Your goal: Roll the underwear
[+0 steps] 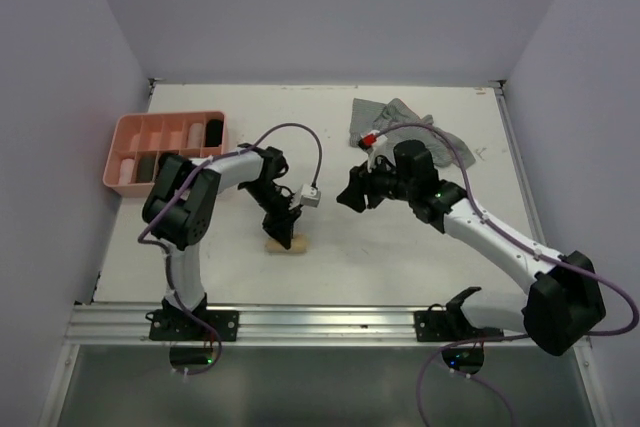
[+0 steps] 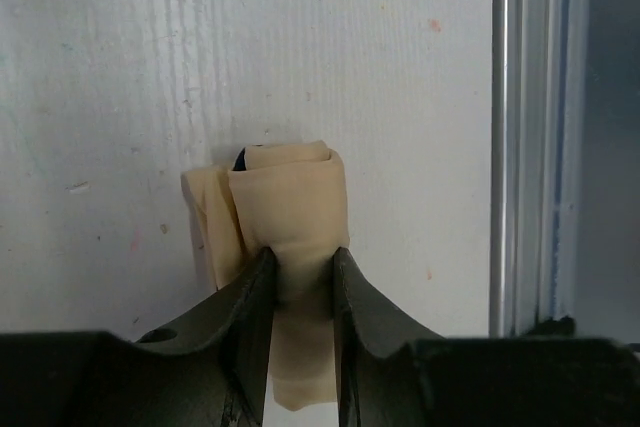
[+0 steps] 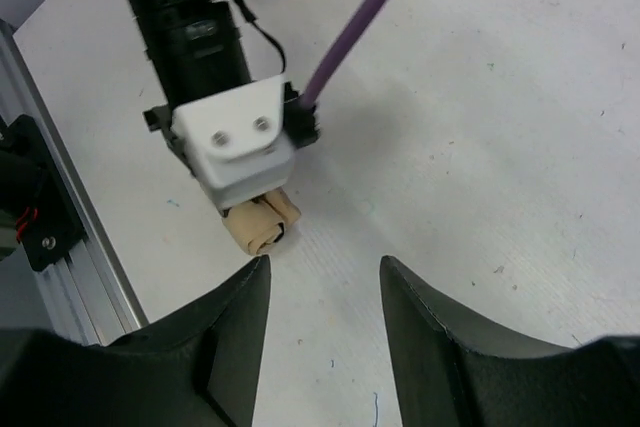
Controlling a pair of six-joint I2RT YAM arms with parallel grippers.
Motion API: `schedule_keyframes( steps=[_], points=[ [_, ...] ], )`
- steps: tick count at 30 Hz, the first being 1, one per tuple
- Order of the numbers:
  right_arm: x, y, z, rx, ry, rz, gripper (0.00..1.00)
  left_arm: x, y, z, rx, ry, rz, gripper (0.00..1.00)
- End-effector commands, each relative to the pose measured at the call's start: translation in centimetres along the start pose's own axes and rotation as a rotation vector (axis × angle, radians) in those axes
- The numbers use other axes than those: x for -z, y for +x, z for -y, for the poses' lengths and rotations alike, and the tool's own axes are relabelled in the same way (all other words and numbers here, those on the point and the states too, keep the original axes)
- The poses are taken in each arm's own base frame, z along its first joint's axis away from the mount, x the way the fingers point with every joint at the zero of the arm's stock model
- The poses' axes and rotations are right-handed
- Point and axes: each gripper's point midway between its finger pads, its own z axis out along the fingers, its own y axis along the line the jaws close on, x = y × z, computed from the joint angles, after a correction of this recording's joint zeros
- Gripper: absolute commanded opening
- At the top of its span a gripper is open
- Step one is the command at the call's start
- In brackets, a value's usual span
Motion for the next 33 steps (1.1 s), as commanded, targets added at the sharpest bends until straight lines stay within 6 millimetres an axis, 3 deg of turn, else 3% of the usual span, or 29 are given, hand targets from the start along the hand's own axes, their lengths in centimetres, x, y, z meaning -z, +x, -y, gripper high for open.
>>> schedule_keyframes(
  steps=[1, 4, 5, 7, 8, 9, 15, 16, 19, 29, 33],
  points=[
    [0.4, 1.3, 0.1, 0.048, 0.041, 0.007, 0.52, -1.6, 5.5, -1.8, 0.171, 0.077, -0.167, 0.00],
    [-0.1, 2.9, -1.0, 0.144, 0.033, -0.039, 0.52, -1.7, 5.4, -3.3, 0.210, 0.116, -0.157, 0.00],
    [-0.5, 3.4, -2.4, 0.187, 0.008, -0.056, 0.53, -1.5, 4.9, -4.2, 0.204, 0.109, -0.148, 0.00],
    [-1.6, 4.1, -2.7, 0.279, 0.018, -0.080, 0.54, -1.8, 5.3, -4.4, 0.225, 0.133, -0.152, 0.00],
    [-2.4, 4.6, -4.1, 0.322, -0.011, -0.096, 0.55, -1.8, 5.0, -4.8, 0.220, 0.127, -0.146, 0.00],
    [-2.9, 4.3, -4.4, 0.375, -0.010, -0.095, 0.56, -1.8, 5.1, -4.9, 0.226, 0.124, -0.145, 0.00],
    [-7.4, 6.7, -7.8, 0.547, -0.099, -0.172, 0.58, -2.1, 5.1, -5.1, 0.234, 0.123, -0.137, 0.00],
    [-8.3, 7.7, -7.9, 0.561, -0.108, -0.196, 0.58, -2.1, 5.1, -5.1, 0.234, 0.121, -0.135, 0.00],
    [-9.8, 8.1, -8.2, 0.587, -0.117, -0.185, 0.60, -2.1, 5.1, -5.0, 0.239, 0.121, -0.134, 0.01],
    [-11.6, 8.8, -7.8, 0.656, -0.122, -0.186, 0.64, -2.4, 5.2, -5.2, 0.250, 0.128, -0.132, 0.02],
    [-12.4, 10.3, -7.5, 0.650, -0.138, -0.226, 0.63, -2.5, 5.1, -5.3, 0.253, 0.130, -0.128, 0.03]
  ],
)
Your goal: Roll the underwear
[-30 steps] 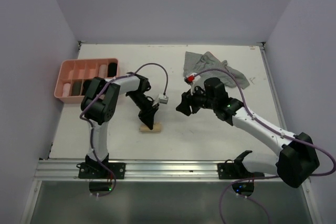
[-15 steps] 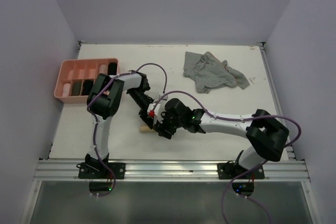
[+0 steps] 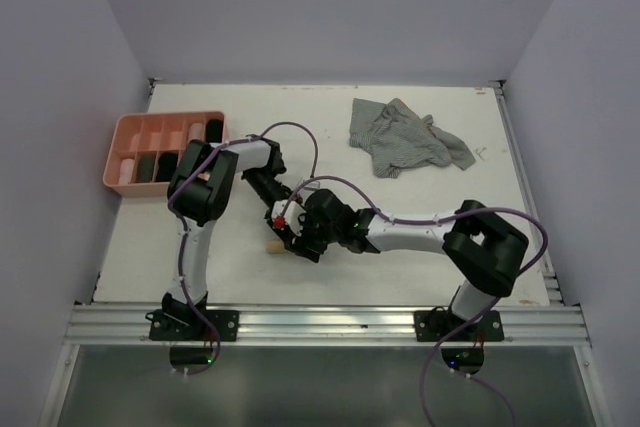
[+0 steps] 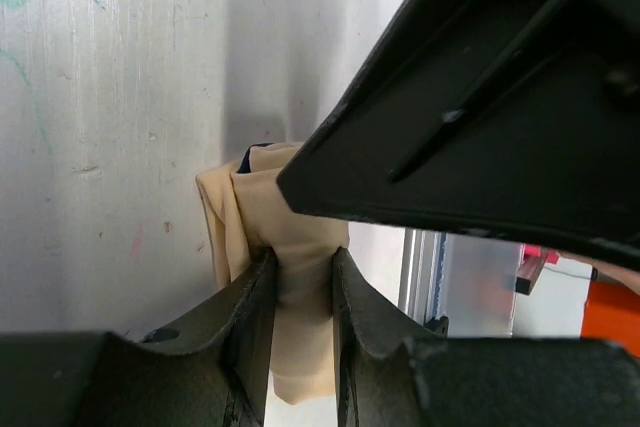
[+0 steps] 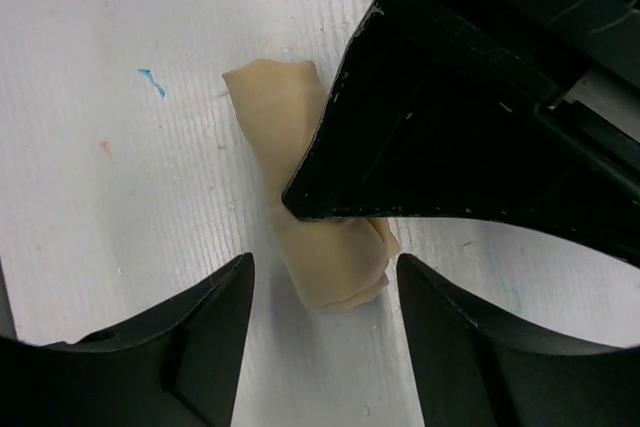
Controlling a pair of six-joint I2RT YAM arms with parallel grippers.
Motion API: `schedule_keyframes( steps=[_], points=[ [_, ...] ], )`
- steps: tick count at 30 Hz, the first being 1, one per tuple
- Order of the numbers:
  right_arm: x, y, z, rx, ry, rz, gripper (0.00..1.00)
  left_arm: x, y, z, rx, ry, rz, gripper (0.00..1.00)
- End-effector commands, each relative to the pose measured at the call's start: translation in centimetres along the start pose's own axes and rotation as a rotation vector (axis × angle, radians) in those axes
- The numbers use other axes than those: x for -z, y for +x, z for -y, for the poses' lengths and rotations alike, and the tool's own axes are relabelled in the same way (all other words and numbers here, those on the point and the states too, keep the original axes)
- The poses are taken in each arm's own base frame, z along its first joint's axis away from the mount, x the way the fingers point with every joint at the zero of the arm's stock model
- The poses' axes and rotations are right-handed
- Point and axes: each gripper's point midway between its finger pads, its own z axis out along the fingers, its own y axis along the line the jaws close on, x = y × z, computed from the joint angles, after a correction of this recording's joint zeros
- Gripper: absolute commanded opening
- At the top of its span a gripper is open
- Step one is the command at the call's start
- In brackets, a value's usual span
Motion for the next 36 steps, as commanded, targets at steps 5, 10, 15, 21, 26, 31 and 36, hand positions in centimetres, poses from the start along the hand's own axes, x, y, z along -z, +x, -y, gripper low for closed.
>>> schedule_keyframes(
  steps=[5, 10, 15, 21, 26, 31, 36],
  points=[
    [-2.6, -0.3, -0.3, 0.014, -0.036, 0.018, 0.58, -0.7, 2.7, -7.2, -0.128, -0.166, -0.150, 0.04],
    [-3.6, 1.1, -1.1, -0.012, -0.079, -0.021, 0.33, -0.2, 1.7, -7.0, -0.136, -0.179, -0.108, 0.11],
    [-3.7, 1.7, -1.6, -0.021, -0.103, -0.043, 0.04, 2.8, -0.6, -6.5, -0.145, -0.233, -0.001, 0.20],
    [-3.8, 2.6, -2.1, -0.031, -0.132, -0.081, 0.00, 10.2, -4.7, -6.1, -0.194, -0.342, 0.191, 0.34],
    [-4.0, 3.1, -2.4, -0.059, -0.150, -0.109, 0.00, 19.9, -9.1, -4.3, -0.286, -0.507, 0.400, 0.38],
    [-4.5, 4.8, -3.0, -0.163, -0.195, -0.200, 0.00, 27.3, -10.7, 1.5, -0.443, -0.684, 0.575, 0.44],
    [-5.1, 5.3, -2.9, -0.285, -0.235, -0.235, 0.00, 28.5, -5.4, 4.1, -0.560, -0.908, 0.575, 0.49]
  ],
)
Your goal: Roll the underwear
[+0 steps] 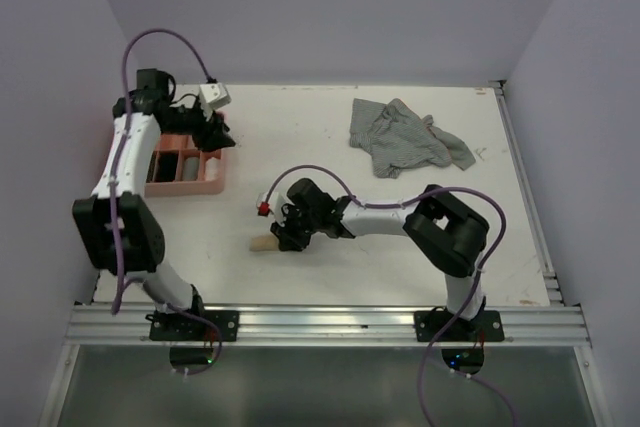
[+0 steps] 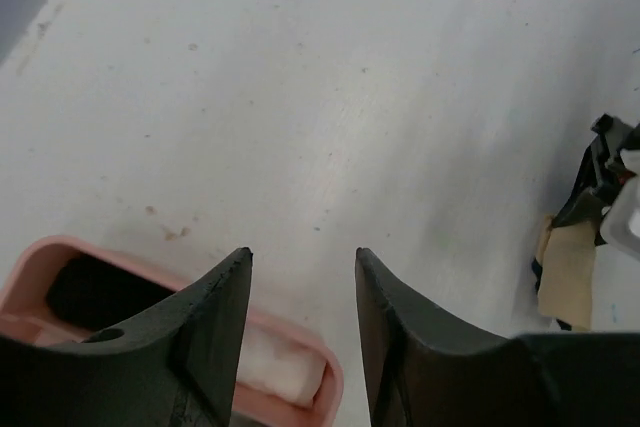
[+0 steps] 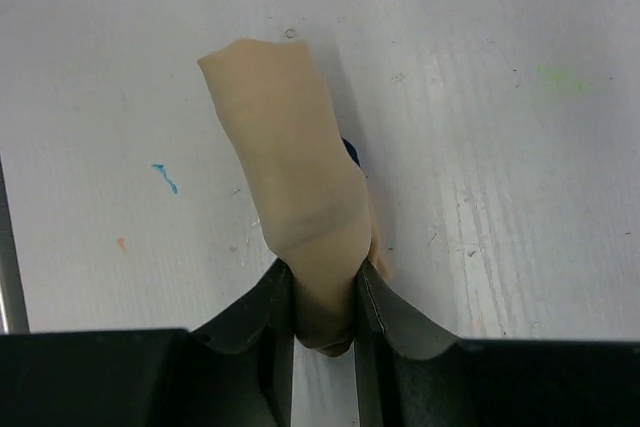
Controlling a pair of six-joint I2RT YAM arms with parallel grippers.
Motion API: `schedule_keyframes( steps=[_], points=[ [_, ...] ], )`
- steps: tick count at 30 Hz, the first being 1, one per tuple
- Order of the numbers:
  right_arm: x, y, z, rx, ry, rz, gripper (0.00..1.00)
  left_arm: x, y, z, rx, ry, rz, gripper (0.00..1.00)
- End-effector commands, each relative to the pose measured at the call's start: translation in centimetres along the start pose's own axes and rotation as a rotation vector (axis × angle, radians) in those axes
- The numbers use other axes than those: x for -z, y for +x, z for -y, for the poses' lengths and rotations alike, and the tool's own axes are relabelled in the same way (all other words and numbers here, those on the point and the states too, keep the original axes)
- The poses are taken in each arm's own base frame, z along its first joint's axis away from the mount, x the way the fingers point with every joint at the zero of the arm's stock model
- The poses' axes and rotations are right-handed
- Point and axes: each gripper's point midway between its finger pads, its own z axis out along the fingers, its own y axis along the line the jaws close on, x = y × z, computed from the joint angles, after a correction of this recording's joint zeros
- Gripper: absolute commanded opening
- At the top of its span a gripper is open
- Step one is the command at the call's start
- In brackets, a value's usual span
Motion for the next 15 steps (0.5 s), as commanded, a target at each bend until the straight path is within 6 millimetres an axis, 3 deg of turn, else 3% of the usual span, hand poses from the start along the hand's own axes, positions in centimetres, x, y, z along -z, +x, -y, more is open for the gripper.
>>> schedule_keyframes(
  steps=[1, 2, 3, 4, 5, 6, 7, 9, 11, 12, 14, 15],
  points=[
    [-0.6, 6.6, -1.4, -0.200, -0.080, -0.214, 0.00, 3.3, -1.4, 3.2, -0.299, -0.090, 0.044, 0.50],
    [-0.7, 6.7, -1.6, -0.216, -0.096, -0.214, 0.00, 3.5, -0.3, 4.5, -0.339, -0.087, 0.022, 0.52],
    [-0.6, 6.9, -1.2, -0.240, -0.095, -0.219, 0.00, 2.9, 2.8, 6.3, -0.340, -0.057, -0.027, 0.53],
    [-0.8, 6.8, -1.1, -0.261, -0.100, -0.217, 0.00, 3.7, 2.8, 7.7, -0.482, -0.066, -0.042, 0.53],
    [-0.9, 7.1, -1.3, -0.280, -0.114, -0.223, 0.00, 3.8, 4.6, 9.6, -0.489, -0.023, -0.075, 0.53],
    [-0.8, 7.3, -0.9, -0.305, -0.119, -0.225, 0.00, 3.3, 7.5, 11.4, -0.485, 0.028, -0.120, 0.54],
    [-0.9, 7.1, -0.8, -0.320, -0.124, -0.220, 0.00, 3.6, 8.0, 12.6, -0.589, 0.044, -0.132, 0.54],
    [-1.0, 7.3, -0.4, -0.334, -0.121, -0.222, 0.00, 3.0, 10.9, 15.3, -0.581, 0.108, -0.151, 0.56],
    [-1.1, 7.1, -0.2, -0.341, -0.124, -0.222, 0.00, 2.7, 11.2, 16.2, -0.657, 0.096, -0.140, 0.57],
    [-1.2, 7.3, -0.3, -0.348, -0.131, -0.229, 0.00, 2.1, 12.6, 17.0, -0.647, 0.113, -0.149, 0.59],
    [-1.4, 7.1, -0.1, -0.357, -0.133, -0.226, 0.00, 1.1, 12.1, 17.4, -0.684, 0.093, -0.128, 0.59],
    [-1.5, 7.3, -0.1, -0.364, -0.134, -0.234, 0.00, 0.2, 13.1, 18.2, -0.678, 0.113, -0.136, 0.59]
  ],
)
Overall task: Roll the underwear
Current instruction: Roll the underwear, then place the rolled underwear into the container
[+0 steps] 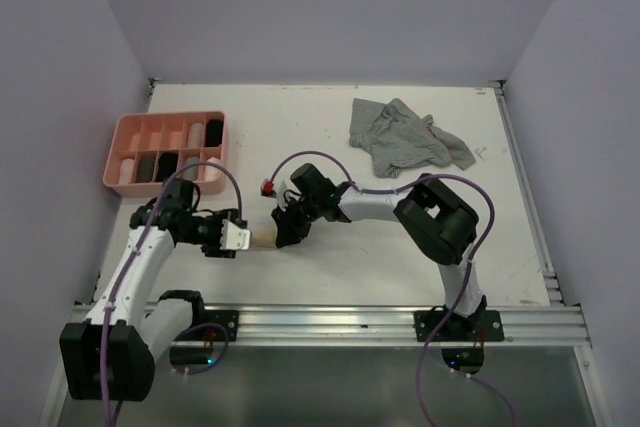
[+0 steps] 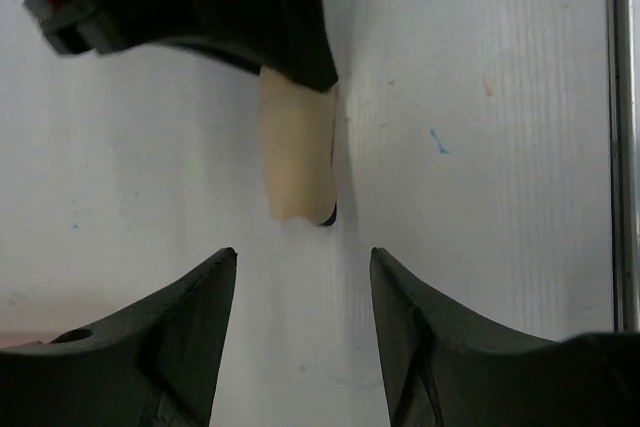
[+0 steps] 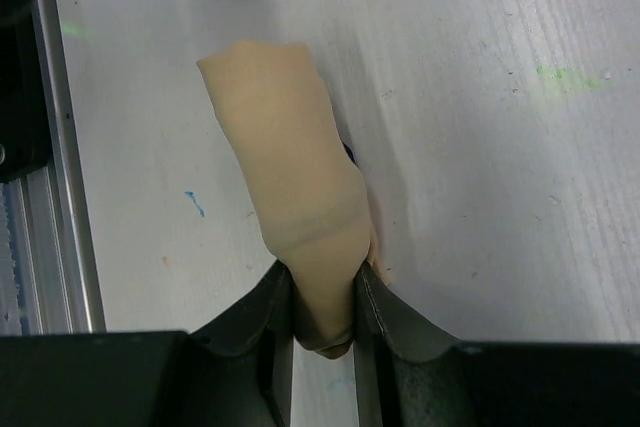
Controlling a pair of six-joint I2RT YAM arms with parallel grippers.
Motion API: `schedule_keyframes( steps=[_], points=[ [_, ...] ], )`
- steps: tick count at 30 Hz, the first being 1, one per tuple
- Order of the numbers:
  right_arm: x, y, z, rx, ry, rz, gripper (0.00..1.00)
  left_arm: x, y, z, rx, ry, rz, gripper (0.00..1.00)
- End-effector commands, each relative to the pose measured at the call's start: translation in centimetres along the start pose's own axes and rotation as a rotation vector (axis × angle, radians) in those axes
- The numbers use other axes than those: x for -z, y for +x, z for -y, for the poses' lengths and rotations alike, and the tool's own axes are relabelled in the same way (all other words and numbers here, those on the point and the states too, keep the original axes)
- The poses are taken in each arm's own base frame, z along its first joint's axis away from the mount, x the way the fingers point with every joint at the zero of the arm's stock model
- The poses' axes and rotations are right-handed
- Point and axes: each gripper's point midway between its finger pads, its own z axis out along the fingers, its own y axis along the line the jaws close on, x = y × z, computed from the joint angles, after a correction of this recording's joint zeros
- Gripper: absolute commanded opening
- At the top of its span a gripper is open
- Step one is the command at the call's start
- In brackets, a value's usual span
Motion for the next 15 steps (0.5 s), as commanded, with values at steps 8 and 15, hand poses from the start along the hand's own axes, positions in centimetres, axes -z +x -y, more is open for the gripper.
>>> schedule_keyframes(
  steps=[8, 15],
  points=[
    [-0.9, 7.5, 1.6, -0.160, 0.052, -0.222, 0.00, -6.1, -2.9, -0.7, -0.181, -0.096, 0.028, 0.62],
    [-1.1, 7.9, 1.5, -0.165, 0.039, -0.228, 0.00, -8.4, -1.5, -1.6, -0.174, -0.106, -0.033, 0.62]
  ],
)
